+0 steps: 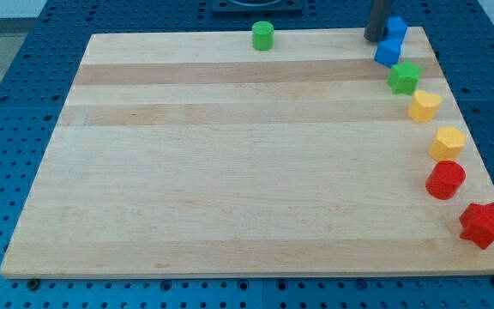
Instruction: Push the green circle towards the right and down
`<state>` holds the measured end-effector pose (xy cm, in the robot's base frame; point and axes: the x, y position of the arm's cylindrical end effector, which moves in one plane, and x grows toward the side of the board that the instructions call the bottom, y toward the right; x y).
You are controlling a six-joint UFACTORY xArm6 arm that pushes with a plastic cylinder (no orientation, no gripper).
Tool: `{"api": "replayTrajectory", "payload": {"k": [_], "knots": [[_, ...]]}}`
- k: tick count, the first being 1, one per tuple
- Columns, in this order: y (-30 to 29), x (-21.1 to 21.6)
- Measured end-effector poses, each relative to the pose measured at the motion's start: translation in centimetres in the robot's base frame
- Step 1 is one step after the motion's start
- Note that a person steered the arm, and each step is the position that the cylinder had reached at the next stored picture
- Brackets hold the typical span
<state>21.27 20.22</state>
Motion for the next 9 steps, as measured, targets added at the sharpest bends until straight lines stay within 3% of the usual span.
{"api": "replayTrajectory", "payload": {"k": [1,2,3,4,5,7,9], "knots": [[-1.1,-0.3],[-6.6,2.2],[-11.9,7.7],[-19.0,12.5],[-31.0,12.4],[-33.4,-2.0],[-27.9,-1.9]]}}
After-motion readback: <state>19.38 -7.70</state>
